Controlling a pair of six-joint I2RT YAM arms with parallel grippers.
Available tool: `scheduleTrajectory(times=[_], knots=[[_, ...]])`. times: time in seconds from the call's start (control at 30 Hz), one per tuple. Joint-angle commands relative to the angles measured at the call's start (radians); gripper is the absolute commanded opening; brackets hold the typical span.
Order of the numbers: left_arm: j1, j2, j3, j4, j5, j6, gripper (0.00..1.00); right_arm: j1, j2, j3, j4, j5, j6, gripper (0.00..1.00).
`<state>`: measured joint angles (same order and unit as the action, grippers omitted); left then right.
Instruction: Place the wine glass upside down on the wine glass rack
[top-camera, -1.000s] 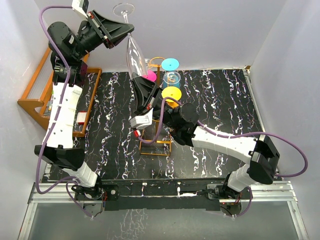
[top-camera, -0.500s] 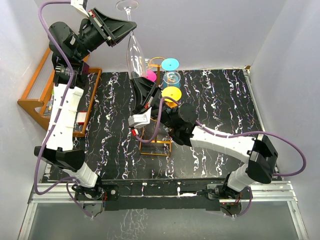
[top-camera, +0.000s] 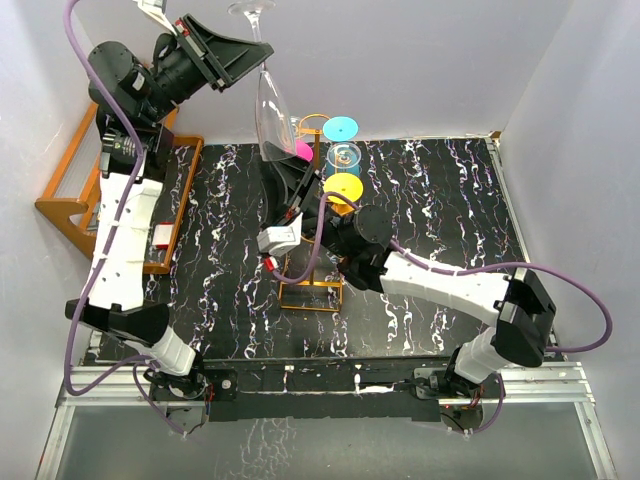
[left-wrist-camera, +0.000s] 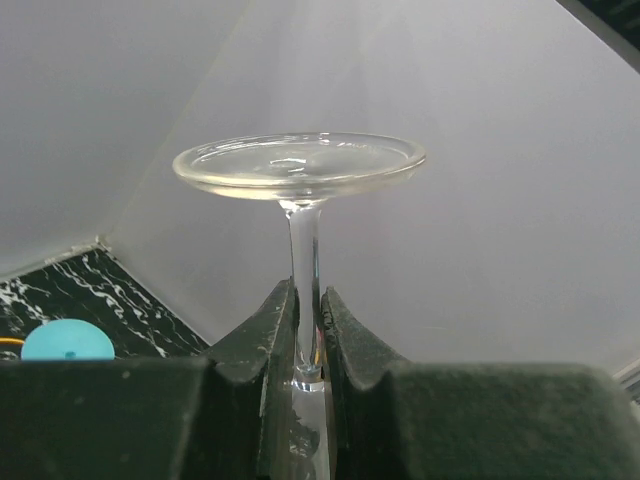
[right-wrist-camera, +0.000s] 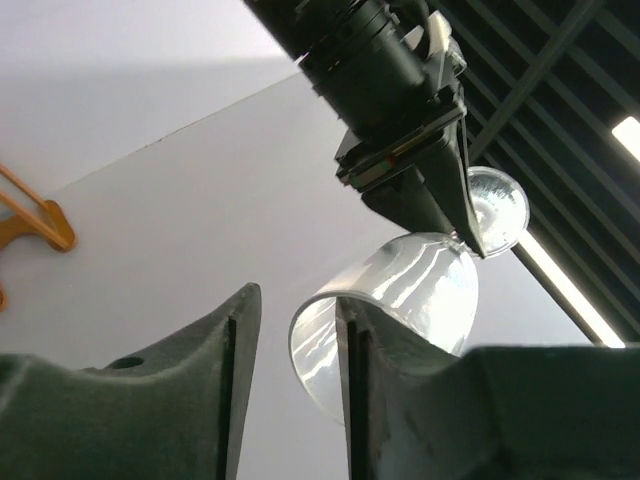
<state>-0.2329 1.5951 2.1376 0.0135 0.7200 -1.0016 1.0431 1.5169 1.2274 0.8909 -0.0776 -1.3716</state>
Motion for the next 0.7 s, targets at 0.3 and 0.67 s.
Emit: scheduleTrajectory(times=[0.3, 0.67], knots=[[-0.016, -0.098, 0.11, -0.084, -0.109, 0.43, 0.0, -0.017, -0.205, -0.096, -0.034, -0.163, 0.034, 0.66], [0.017, -0.22, 0.015, -0.317, -0.167, 0.938, 0.0, -0.017, -0.389, -0.238, -0.077, -0.159, 0.113, 0.7]])
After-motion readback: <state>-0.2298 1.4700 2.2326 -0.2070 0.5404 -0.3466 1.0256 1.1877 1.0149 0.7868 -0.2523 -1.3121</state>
